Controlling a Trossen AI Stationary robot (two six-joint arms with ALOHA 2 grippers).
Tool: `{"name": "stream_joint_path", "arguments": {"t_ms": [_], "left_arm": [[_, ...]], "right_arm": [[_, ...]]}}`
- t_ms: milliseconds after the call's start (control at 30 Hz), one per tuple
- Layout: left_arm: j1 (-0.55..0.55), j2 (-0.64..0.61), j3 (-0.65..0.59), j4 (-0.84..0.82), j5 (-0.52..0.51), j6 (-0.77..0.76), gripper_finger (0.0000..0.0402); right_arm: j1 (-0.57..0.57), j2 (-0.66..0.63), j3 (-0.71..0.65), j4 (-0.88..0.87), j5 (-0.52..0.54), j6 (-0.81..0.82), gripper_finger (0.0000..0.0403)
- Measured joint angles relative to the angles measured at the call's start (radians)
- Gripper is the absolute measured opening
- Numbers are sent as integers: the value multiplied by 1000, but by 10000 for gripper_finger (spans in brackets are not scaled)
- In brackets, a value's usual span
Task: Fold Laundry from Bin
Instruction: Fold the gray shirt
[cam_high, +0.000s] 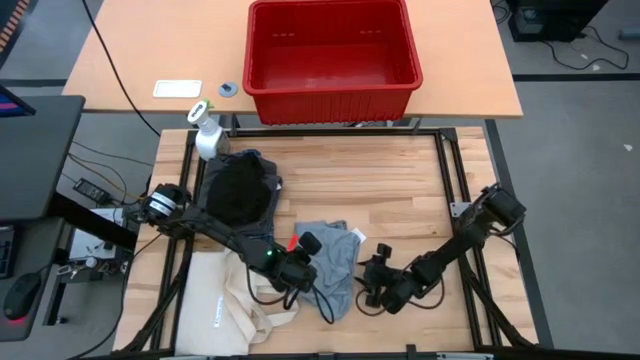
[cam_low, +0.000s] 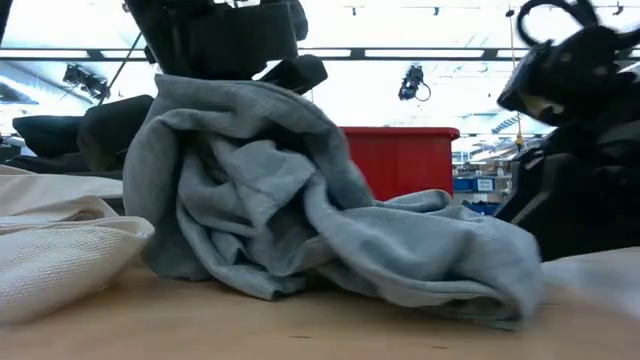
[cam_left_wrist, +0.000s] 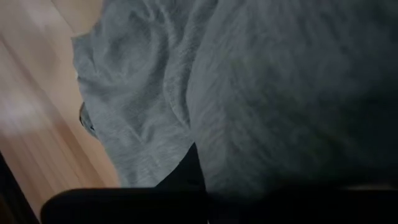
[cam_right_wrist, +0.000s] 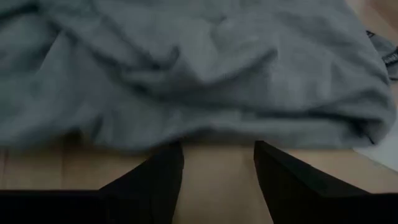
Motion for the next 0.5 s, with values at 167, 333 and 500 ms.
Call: {"name": "stream_joint_path", "arguments": {"t_ms": [167,333,500], "left_arm": [[0,0,0,51,24,18,27],[0,1,0,90,44,37,27],[-9,-5,0,85,-10,47,27]], "right_arm": [[-61,16,-1,124,-43,-138,208],[-118,19,-2,242,-89,-255,208],[-130,14,-2,347,-76,-342,208]]}}
